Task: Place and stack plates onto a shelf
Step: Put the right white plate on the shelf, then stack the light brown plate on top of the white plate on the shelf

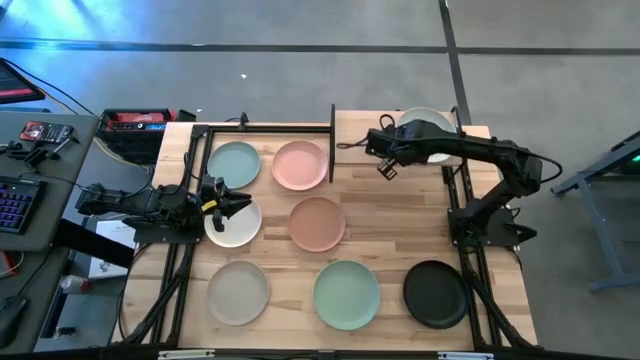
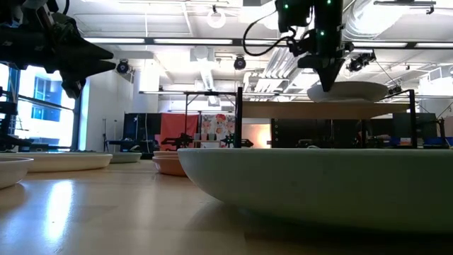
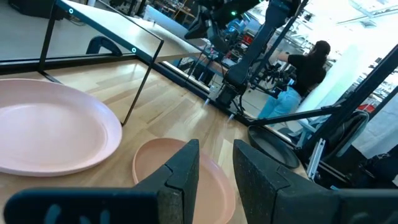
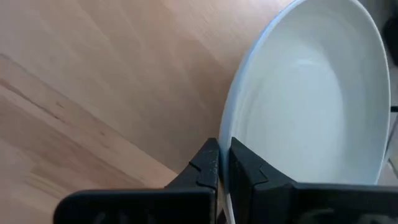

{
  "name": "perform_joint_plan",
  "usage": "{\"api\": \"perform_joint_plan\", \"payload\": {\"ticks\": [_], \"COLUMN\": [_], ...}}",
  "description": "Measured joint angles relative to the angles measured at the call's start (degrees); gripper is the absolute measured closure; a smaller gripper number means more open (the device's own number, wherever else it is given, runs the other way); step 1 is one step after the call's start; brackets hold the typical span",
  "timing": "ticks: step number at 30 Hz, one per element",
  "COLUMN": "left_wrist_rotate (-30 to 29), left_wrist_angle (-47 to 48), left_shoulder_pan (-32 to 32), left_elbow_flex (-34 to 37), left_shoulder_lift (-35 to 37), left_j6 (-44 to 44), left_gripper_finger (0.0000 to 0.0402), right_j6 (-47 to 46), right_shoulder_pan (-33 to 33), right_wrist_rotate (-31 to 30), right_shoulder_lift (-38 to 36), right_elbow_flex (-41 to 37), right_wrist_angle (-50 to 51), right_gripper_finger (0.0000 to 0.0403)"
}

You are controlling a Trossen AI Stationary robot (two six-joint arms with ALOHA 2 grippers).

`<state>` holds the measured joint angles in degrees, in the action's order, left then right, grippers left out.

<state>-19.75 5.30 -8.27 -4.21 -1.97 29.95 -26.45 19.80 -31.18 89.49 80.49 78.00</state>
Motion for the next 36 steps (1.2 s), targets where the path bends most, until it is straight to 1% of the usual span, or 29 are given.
{"api": "perform_joint_plan", "payload": {"ticks": [9,14,18,25,28,30,36], "left_wrist_rotate": [0.00,0.00,0.00,0.11,1.60,2.06,2.71], "left_wrist_angle": [0.00,0.00,0.00,0.00,-0.20,-0.95,-2.30], "left_shoulder_pan": [-0.02,-0.01,-0.02,-0.01,-0.02,-0.02,-0.02], "left_elbow_flex": [0.01,0.02,0.00,0.01,0.00,0.02,0.00], "left_shoulder_lift": [-0.01,0.00,0.01,0.00,0.01,0.01,0.01], "left_j6": [-0.05,-0.07,-0.13,-0.02,0.15,1.86,5.97], "left_gripper_finger": [0.0316,0.0316,0.0316,0.0316,0.0316,0.0316,0.0316], "right_j6": [4.26,4.30,4.30,4.26,3.15,1.93,-1.99], "right_shoulder_pan": [4.04,5.04,5.37,5.17,4.93,4.91,4.08], "right_wrist_rotate": [4.41,4.70,4.72,4.99,7.78,10.38,17.81], "right_shoulder_lift": [0.00,0.00,0.00,0.00,0.04,0.04,0.04], "right_elbow_flex": [0.00,0.00,0.00,0.00,1.21,2.89,9.59], "right_wrist_angle": [-3.22,-3.28,-3.29,-3.30,-2.29,-2.10,-1.57], "right_gripper_finger": [0.0403,0.0399,0.0375,0.0311,0.0295,0.0290,0.0290]}}
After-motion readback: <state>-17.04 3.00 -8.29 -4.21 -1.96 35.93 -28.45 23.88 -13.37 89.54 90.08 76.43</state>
